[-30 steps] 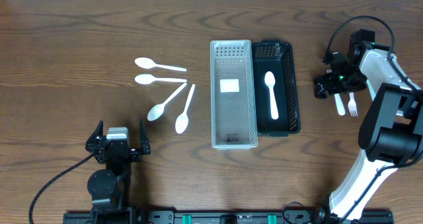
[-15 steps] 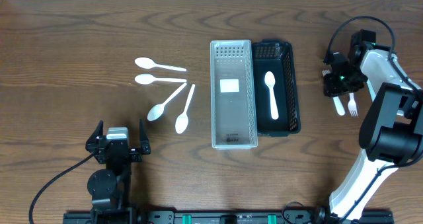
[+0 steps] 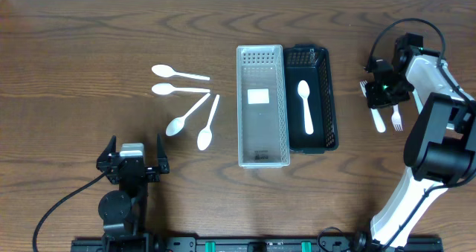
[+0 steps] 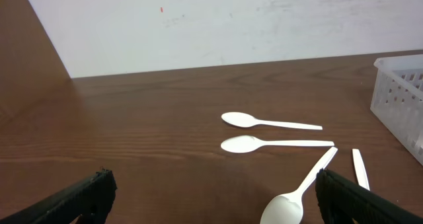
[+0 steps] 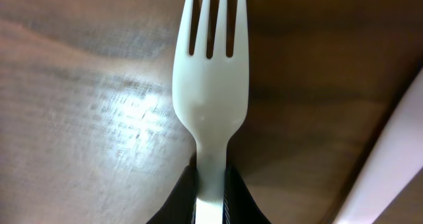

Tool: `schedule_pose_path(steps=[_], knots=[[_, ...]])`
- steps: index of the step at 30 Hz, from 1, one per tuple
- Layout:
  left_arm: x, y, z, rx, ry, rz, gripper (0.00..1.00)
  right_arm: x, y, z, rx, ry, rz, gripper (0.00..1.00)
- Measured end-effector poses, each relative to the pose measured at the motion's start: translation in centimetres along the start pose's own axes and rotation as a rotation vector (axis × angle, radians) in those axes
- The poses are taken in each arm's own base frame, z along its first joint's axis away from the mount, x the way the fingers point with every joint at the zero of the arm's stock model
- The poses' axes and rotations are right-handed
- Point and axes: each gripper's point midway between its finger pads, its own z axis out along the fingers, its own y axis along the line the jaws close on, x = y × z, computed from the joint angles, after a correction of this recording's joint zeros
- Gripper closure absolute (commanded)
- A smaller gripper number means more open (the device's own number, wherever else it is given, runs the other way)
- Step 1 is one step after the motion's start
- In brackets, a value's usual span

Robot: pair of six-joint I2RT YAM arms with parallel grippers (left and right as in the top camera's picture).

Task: Pack container
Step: 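Return right gripper to the white fork and grasp it, then carry the white fork into the black basket and release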

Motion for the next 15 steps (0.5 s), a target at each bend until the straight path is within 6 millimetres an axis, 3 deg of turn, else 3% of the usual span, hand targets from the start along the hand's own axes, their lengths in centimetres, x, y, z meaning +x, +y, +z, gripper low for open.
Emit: schedule_pose_path(steps=[5, 10, 15], knots=[[0.0, 0.0, 0.0, 0.0, 0.0, 0.0, 0.02, -1.2, 1.1, -2.0, -0.009, 0.022, 0.013, 0.99], [0.0, 0.0, 0.0, 0.0, 0.0, 0.0, 0.02, -3.9, 3.0, -7.4, -0.013, -0.013, 0.013, 0.99], [0.0, 0.0, 0.0, 0.0, 0.0, 0.0, 0.02, -6.0, 6.5, -12.8, -0.021, -0.066, 0.03, 0.99]])
